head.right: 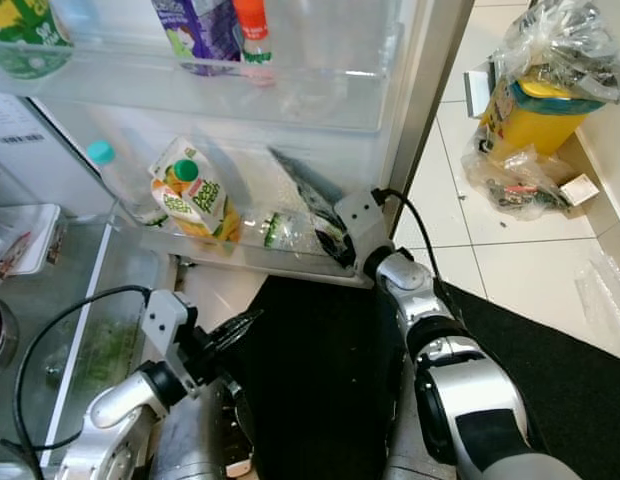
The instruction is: Restocking fridge
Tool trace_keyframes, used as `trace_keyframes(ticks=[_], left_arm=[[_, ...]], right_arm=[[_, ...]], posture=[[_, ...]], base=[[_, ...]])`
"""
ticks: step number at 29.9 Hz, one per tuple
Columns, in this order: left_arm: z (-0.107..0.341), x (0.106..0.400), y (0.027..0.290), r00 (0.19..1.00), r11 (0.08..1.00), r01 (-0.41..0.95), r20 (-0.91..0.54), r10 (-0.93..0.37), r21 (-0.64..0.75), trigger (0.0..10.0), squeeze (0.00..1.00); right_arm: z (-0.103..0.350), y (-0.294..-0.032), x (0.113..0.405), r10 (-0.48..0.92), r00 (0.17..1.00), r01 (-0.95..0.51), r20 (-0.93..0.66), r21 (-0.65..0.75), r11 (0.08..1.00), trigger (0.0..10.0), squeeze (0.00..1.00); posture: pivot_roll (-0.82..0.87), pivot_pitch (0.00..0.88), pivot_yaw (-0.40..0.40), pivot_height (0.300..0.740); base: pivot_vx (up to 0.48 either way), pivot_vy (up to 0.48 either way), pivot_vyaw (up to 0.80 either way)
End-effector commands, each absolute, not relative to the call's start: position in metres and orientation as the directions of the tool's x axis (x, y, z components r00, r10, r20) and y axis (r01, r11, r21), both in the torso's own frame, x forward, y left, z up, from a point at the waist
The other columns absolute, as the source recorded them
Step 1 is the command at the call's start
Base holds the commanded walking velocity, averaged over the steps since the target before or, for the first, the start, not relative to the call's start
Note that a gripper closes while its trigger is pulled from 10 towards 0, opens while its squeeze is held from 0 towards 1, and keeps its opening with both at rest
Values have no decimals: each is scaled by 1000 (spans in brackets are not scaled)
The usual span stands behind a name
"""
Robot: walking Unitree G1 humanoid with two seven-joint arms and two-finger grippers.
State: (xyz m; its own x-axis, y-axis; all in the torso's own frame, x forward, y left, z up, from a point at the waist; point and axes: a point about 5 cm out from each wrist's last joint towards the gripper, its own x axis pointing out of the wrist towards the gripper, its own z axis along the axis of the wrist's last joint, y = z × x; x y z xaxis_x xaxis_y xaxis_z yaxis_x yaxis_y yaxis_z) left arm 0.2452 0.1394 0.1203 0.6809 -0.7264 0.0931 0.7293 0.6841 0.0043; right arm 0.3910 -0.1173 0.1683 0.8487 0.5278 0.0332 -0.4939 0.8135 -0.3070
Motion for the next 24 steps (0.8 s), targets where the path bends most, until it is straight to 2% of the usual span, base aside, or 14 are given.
trace_keyframes(ticks=[1,17,18,24], left_arm=[[115,241,142,678,679,734,56,-733,-4,10000,0],[116,253,140,678,680,734,65,-732,6,10000,0],[117,256,139,677,679,734,72,-733,9,10000,0],[118,262,138,672,675,737,78,-736,17,10000,0]], right_arm=[[154,-120,386,514,857,-491,14,-277,826,10000,929],[166,-124,387,519,849,-485,97,-244,840,10000,933],[166,-125,385,522,844,-486,125,-233,842,10000,902],[162,-127,379,530,832,-495,164,-211,843,10000,882]], posture=[[172,442,46,452],[140,394,36,452],[129,375,36,452],[118,344,40,452]], base=[[0,0,0],[0,0,0],[0,0,0],[0,0,0]])
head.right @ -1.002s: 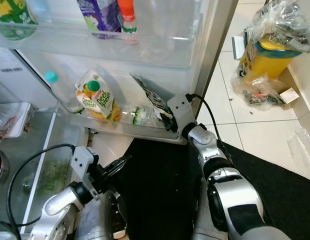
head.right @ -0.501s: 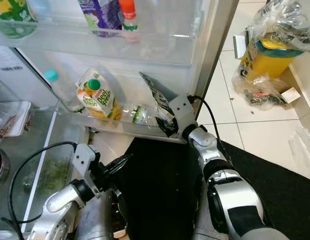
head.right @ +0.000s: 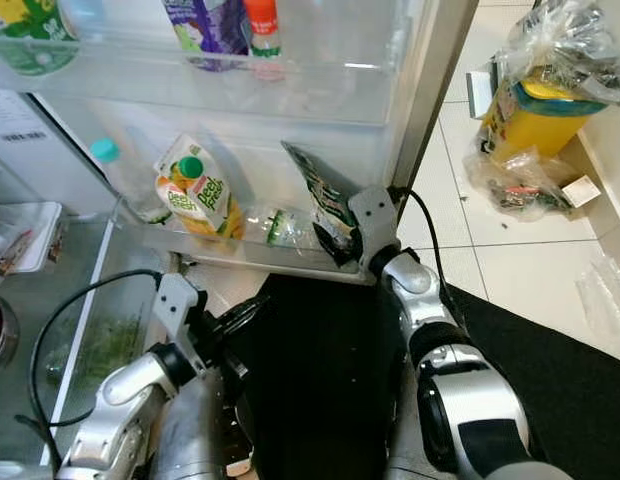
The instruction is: Restocking fridge
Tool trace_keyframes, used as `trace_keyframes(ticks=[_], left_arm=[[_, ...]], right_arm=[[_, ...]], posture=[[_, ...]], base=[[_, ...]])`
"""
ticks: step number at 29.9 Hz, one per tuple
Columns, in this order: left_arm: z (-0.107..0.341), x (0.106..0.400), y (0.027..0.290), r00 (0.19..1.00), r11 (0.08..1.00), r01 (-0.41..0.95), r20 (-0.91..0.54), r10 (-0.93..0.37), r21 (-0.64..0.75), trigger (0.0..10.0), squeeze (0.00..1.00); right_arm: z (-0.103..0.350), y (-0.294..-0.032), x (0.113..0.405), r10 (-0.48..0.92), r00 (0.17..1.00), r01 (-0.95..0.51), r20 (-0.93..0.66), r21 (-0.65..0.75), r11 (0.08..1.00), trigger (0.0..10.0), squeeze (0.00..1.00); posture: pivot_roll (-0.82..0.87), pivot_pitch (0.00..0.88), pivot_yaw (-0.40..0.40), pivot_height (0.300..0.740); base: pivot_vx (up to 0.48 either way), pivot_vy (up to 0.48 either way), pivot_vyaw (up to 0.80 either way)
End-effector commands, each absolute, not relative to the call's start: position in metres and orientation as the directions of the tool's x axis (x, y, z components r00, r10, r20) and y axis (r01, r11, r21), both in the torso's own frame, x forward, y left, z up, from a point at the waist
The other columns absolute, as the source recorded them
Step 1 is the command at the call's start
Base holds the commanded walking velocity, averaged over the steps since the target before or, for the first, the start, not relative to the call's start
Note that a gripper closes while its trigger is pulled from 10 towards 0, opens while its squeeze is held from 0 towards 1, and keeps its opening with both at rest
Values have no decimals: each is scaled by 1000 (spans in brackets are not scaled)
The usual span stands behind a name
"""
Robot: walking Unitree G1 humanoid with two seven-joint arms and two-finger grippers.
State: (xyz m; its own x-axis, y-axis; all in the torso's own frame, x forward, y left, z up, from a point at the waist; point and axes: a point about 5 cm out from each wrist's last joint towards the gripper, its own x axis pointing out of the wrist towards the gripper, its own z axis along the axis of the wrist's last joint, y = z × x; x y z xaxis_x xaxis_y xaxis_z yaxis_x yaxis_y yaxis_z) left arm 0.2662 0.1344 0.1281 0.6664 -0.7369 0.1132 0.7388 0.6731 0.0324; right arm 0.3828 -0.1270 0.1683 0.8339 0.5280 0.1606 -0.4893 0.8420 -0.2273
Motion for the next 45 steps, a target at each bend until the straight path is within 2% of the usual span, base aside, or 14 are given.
trace_keyframes(ticks=[1,3,4,6,9,10,11,12,24,29,38,42,45], left_arm=[[118,264,138,672,675,737,79,-736,19,10000,0],[118,266,138,672,676,737,80,-736,21,10000,0],[119,267,139,672,676,737,82,-736,23,10000,0],[119,269,139,672,676,737,84,-736,27,10000,0],[120,274,139,668,672,739,89,-739,35,10000,0],[120,274,139,668,672,739,89,-739,35,10000,0],[120,276,139,667,672,740,92,-739,36,10000,0],[119,278,138,667,672,739,94,-739,37,10000,0],[116,282,135,664,670,741,105,-740,35,10000,0],[113,287,137,676,683,730,107,-729,36,10000,0],[107,288,135,685,691,722,111,-720,29,10000,0],[106,290,134,694,702,712,125,-709,25,10000,0],[105,291,134,695,703,711,127,-708,24,10000,0]], right_arm=[[161,-128,378,529,831,-495,170,-206,844,10000,871],[160,-130,377,526,833,-493,174,-202,846,10000,851],[158,-132,376,524,833,-491,177,-200,848,10000,737],[156,-135,374,522,834,-488,180,-200,849,10000,737],[150,-145,367,511,837,-482,195,-178,858,10000,333],[150,-145,367,511,837,-482,195,-178,858,10000,333],[147,-149,364,508,838,-481,199,-168,860,10000,27],[144,-153,360,509,837,-487,202,-154,860,10000,0],[125,-173,339,556,814,-543,165,-123,831,10000,0],[110,-198,325,551,828,-547,100,-71,834,10000,0],[78,-237,307,398,917,-398,-19,16,917,10000,0],[41,-267,281,228,954,-217,-194,74,973,10000,0],[29,-275,271,167,949,-152,-267,75,985,10000,0]], posture=[[115,339,41,452],[111,331,43,452],[105,324,46,452],[105,324,46,452],[82,291,44,452],[82,291,44,452],[77,285,44,452],[72,278,42,452],[48,235,29,452],[30,214,25,452],[5,183,4,452],[-8,167,-7,452],[-11,160,-11,452]], base=[[0,0,0],[0,0,0],[0,0,0],[0,0,0],[0,0,0],[0,0,0],[0,0,0],[0,0,0],[0,0,0],[0,0,0],[0,0,0],[0,0,0],[0,0,0]])
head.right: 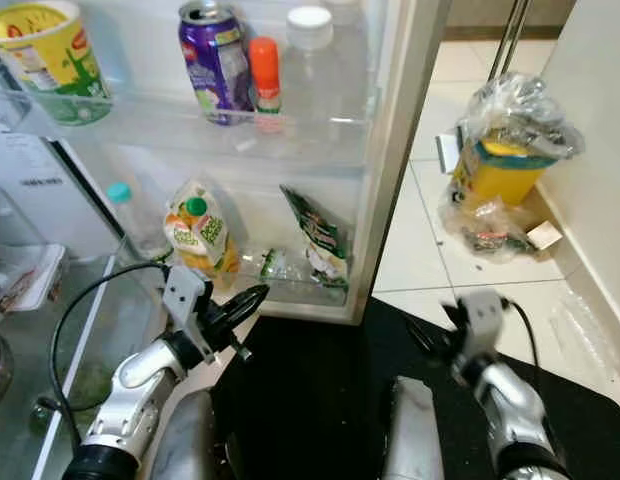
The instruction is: Restocking fridge
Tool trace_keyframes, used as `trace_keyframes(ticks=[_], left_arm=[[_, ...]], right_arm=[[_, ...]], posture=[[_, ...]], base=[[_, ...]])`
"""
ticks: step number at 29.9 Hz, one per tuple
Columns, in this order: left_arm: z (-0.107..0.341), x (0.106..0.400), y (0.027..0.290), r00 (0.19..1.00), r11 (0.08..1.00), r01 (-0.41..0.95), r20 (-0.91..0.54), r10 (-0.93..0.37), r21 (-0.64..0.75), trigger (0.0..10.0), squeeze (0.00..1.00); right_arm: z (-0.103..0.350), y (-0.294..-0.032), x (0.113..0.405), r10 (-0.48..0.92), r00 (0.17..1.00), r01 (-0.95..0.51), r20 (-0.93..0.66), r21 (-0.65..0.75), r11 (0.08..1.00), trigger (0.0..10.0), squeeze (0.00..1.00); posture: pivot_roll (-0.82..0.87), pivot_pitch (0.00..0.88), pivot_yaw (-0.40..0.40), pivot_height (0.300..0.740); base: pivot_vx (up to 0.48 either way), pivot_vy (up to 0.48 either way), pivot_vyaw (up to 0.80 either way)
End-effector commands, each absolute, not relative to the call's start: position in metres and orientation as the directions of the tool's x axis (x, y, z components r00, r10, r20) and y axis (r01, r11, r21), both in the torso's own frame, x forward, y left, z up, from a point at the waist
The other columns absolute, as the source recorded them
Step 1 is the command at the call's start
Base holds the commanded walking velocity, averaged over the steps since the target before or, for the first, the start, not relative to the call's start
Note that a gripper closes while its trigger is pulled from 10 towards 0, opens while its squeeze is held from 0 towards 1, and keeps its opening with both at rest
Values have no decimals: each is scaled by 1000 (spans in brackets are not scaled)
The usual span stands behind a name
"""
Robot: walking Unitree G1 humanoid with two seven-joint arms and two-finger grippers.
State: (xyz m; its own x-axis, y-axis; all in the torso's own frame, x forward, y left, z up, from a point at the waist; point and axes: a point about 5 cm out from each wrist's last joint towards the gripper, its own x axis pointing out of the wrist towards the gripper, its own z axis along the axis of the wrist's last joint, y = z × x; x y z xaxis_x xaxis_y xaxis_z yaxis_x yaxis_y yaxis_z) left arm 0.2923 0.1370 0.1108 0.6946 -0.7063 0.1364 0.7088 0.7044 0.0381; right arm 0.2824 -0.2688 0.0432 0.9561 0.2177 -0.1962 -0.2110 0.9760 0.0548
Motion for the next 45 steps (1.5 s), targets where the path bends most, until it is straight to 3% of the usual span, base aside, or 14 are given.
trace_keyframes(ticks=[1,6,10,17,27,35,45], left_arm=[[104,291,133,696,703,710,126,-707,24,10000,0],[101,292,134,701,708,706,123,-703,23,10000,0],[84,288,142,733,735,678,77,-676,-3,10000,0],[64,283,153,767,766,641,10,-641,-36,10000,0],[18,265,172,812,829,543,-171,-558,-129,10000,0],[-25,233,195,839,920,342,-379,-392,-192,10000,0],[-47,206,219,843,966,116,-492,-218,-230,10000,0]], right_arm=[[25,-278,267,142,944,-127,-297,69,989,10000,0],[6,-290,247,34,918,-14,-395,52,999,10000,0],[-26,-299,209,-84,816,124,-571,32,992,10000,0],[-49,-292,184,-122,721,177,-682,11,984,10000,0],[-58,-283,176,-127,677,197,-725,13,980,10000,0],[-68,-267,170,-105,637,196,-764,28,980,10000,0],[-77,-260,156,-102,599,200,-794,26,979,10000,0]], posture=[[-11,160,-11,452],[-17,153,-13,452],[-24,140,-16,452],[-25,123,-14,452],[-36,90,-10,452],[-39,61,-9,452],[-38,52,-7,476]], base=[[0,0,0],[0,0,0],[0,0,0],[0,0,0],[0,0,0],[0,0,0],[0,0,0]])
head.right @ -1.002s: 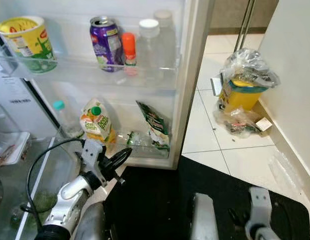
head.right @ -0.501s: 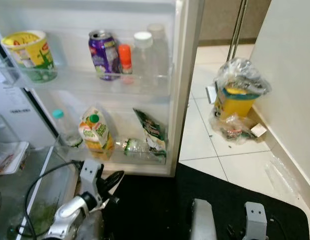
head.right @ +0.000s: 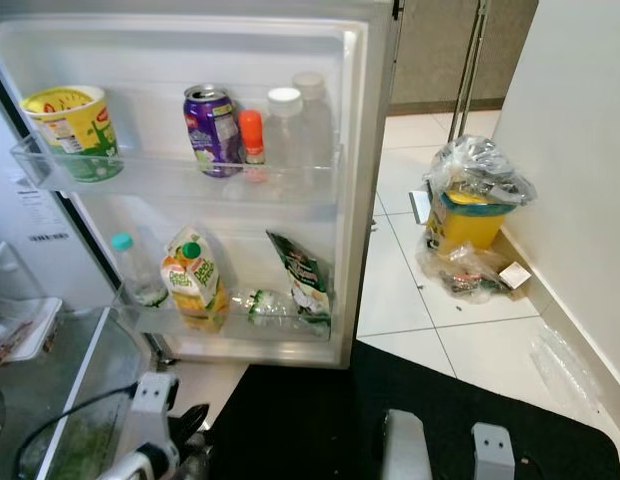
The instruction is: Restocking fridge
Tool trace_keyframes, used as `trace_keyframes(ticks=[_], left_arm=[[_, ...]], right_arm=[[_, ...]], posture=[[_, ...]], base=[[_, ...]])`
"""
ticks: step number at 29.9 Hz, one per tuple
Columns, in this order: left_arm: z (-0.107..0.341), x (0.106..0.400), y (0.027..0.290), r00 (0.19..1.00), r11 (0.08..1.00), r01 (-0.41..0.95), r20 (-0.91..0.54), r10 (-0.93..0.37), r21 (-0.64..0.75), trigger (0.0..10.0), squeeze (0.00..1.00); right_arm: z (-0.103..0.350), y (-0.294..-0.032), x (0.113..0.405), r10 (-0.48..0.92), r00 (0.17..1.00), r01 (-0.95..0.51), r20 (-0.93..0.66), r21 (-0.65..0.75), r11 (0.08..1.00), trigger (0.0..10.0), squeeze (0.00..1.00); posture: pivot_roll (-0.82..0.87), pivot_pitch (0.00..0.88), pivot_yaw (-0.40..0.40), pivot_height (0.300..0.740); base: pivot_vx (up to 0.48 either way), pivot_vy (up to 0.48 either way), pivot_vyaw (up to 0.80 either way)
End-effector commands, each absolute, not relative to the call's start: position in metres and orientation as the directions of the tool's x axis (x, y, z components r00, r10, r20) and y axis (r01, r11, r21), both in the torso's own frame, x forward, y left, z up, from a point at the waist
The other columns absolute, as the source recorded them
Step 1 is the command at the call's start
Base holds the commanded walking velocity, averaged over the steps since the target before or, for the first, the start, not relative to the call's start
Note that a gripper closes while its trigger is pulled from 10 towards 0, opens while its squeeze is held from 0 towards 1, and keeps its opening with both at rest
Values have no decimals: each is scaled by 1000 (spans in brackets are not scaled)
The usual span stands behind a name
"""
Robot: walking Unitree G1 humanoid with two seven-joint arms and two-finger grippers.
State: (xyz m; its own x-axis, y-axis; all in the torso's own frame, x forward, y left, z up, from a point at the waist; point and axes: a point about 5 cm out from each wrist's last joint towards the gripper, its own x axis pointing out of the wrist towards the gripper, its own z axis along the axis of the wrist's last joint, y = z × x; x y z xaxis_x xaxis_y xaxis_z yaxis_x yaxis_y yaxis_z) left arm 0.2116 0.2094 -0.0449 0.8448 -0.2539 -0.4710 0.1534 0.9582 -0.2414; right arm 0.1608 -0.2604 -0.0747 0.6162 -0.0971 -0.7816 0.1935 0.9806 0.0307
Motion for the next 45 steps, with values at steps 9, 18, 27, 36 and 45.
trace_keyframes(ticks=[9,18,27,36,45], left_arm=[[-57,187,232,818,977,21,-559,-139,-213,10000,0],[-67,170,237,782,978,-44,-616,-93,-203,10000,0],[-80,142,244,714,974,-136,-699,-31,-183,10000,0],[-90,121,244,621,972,-191,-783,13,-136,10000,0],[-95,117,240,566,972,-216,-823,44,-96,10000,0]], right_arm=[[-78,-264,150,-123,586,222,-801,13,975,10000,0],[-76,-268,152,-136,589,226,-797,1,974,10000,0],[-75,-271,154,-148,590,219,-794,-19,976,10000,0],[-74,-272,155,-158,588,211,-794,-38,977,10000,0],[-74,-272,154,-154,589,203,-794,-39,978,10000,0]], posture=[[-37,56,1,521],[-39,56,1,556],[-41,47,-4,595],[-40,46,-4,595],[-44,51,-9,595]], base=[[0,0,0],[0,0,0],[0,0,0],[0,0,0],[0,0,0]])
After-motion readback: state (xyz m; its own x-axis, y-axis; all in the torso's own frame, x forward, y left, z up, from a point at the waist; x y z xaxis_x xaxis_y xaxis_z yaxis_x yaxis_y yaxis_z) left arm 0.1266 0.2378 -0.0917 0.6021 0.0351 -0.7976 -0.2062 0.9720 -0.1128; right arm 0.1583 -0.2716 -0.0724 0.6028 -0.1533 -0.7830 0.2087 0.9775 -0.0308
